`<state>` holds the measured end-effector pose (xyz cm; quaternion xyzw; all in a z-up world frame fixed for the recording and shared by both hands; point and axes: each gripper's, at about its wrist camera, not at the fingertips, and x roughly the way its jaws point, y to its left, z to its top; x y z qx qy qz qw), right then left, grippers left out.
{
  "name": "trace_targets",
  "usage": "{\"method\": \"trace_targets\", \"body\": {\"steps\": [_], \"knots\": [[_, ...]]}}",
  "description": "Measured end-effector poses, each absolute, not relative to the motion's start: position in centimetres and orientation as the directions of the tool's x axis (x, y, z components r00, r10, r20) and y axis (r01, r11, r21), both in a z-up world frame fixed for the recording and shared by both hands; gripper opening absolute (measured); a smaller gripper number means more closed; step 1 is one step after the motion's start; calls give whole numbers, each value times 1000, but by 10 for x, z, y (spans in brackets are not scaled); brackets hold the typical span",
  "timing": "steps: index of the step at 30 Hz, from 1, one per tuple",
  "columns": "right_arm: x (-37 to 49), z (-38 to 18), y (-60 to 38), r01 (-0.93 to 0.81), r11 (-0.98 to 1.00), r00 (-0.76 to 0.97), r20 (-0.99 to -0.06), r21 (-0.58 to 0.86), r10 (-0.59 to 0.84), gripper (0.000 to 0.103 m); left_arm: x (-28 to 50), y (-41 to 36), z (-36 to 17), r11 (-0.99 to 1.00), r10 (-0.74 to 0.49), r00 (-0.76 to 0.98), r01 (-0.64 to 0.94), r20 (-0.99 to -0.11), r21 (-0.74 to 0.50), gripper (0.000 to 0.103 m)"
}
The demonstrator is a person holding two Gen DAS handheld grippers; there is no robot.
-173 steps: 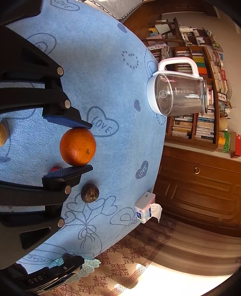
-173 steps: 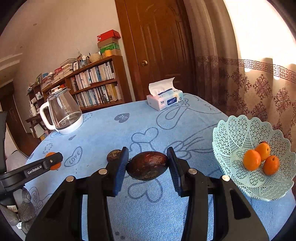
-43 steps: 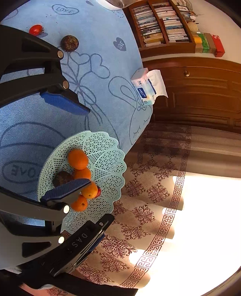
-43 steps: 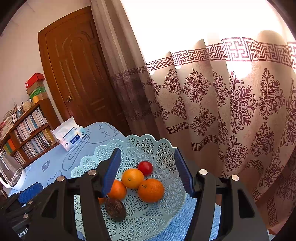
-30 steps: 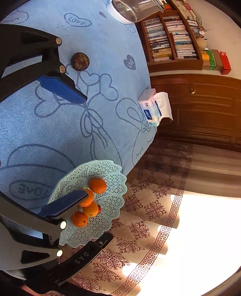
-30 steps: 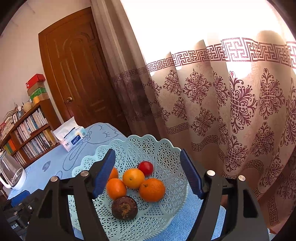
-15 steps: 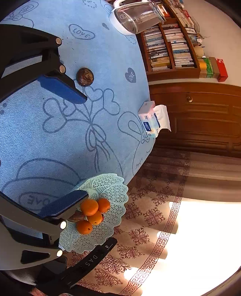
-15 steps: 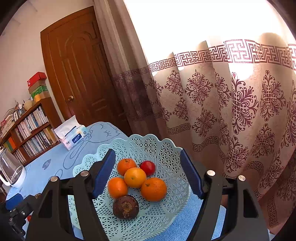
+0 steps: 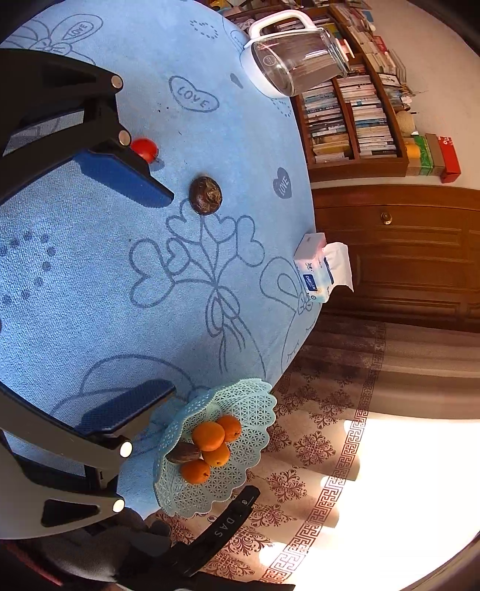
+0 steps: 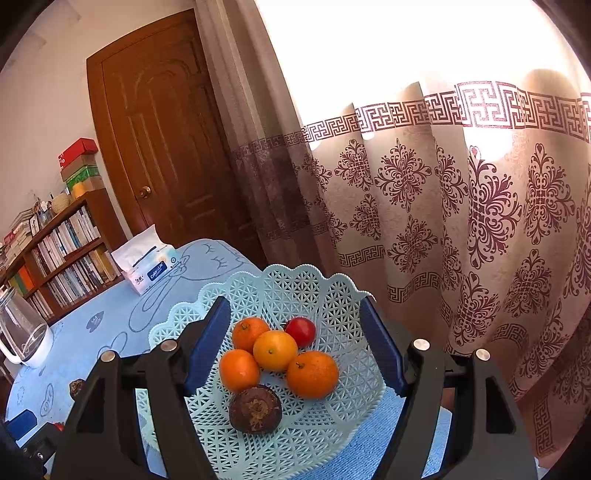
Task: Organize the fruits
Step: 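Withdraw both tools from the basket toward the red tomato and potatoes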
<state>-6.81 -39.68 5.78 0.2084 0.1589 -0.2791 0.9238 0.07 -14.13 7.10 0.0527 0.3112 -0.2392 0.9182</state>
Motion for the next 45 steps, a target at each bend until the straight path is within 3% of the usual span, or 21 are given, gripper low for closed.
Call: {"method": "trace_targets", "body": {"steps": [16,34,40,42,45], "knots": [[-59,63,-371,498,836,832,-398,228,-387,79,-1,-58,51,946,-277,718,322,-638,-49,93],[-48,54,-251,128,981,887,-459,143,-49,79,-28,19,36,968,-181,711,251,-680,5,93],[-47,50,-234,83,989,877,-480,119,-16,79,-35,41,30,972,-173,692,234,-701,-9,93],[-47,49,-236,88,988,874,-486,129,-15,79,-37,44,28,972,-172,684,233,-709,-12,92],[-44,48,-241,95,984,867,-498,148,-9,79,-35,45,25,971,-179,670,237,-721,-21,82]]}}
